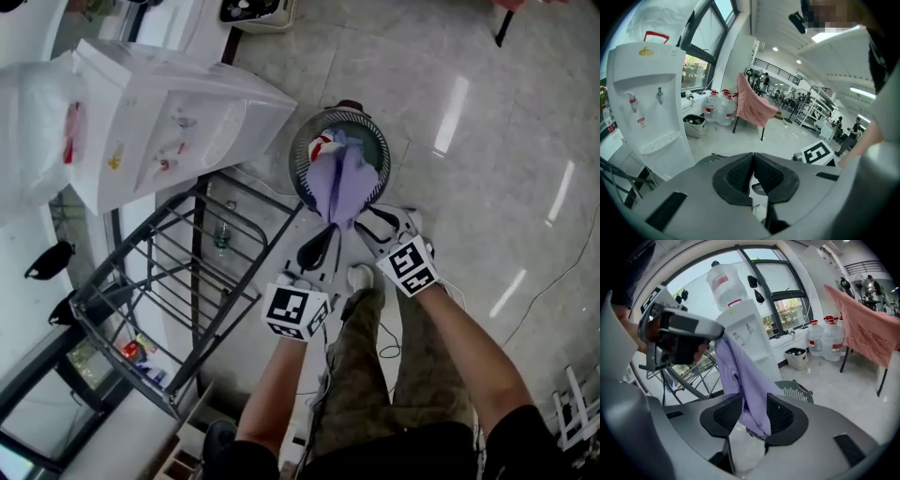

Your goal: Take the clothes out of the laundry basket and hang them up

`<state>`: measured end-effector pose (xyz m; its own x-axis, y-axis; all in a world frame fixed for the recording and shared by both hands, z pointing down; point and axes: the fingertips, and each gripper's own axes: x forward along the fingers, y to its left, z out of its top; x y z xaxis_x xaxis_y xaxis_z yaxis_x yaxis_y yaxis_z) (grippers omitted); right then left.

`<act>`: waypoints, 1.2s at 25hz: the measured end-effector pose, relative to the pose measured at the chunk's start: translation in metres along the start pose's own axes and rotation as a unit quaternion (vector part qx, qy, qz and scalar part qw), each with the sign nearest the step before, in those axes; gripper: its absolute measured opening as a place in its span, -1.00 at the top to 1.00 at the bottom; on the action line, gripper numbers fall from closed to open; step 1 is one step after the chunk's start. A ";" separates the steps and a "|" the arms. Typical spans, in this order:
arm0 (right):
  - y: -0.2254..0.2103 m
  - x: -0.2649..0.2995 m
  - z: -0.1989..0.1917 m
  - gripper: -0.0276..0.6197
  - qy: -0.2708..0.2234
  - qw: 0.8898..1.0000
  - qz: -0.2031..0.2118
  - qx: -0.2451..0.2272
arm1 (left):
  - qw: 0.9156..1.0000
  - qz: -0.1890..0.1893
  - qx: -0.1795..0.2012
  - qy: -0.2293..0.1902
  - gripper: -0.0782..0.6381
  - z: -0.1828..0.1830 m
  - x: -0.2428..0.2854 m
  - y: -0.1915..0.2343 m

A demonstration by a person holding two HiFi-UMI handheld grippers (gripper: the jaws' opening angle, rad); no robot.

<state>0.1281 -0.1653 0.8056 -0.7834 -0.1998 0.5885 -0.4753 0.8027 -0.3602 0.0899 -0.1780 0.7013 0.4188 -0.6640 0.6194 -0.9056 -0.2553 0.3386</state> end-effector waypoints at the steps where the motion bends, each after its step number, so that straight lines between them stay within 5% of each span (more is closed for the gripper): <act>1: 0.003 0.006 -0.005 0.47 0.007 1.000 0.005 -0.003 | 1.000 -0.001 -0.005 -0.004 0.76 0.001 -0.003 -0.002; 7: 0.014 0.036 -0.020 0.51 0.014 1.000 0.002 -0.014 | 1.000 0.003 0.009 -0.010 0.76 -0.009 -0.014 -0.006; 11: 0.000 0.028 -0.016 0.87 0.004 0.999 -0.010 -0.036 | 0.999 0.032 -0.019 -0.014 0.76 -0.022 -0.019 0.021; 23: -0.016 -0.029 0.058 0.91 -0.090 0.996 -0.009 0.011 | 0.997 0.067 -0.025 -0.008 0.76 -0.056 0.014 0.062; 28: -0.004 -0.045 0.092 0.91 -0.112 0.993 -0.011 0.021 | 0.997 0.032 0.066 -0.004 0.75 -0.055 0.033 0.051; 30: -0.004 -0.056 0.107 0.91 -0.124 0.992 -0.019 0.030 | 0.998 0.016 0.062 -0.006 0.58 -0.056 0.033 0.045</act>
<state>0.1311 -0.2170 0.6966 -0.8356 -0.3662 0.4095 -0.5230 0.7583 -0.3891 0.0673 -0.1720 0.7771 0.3898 -0.6816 0.6193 -0.9200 -0.3187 0.2282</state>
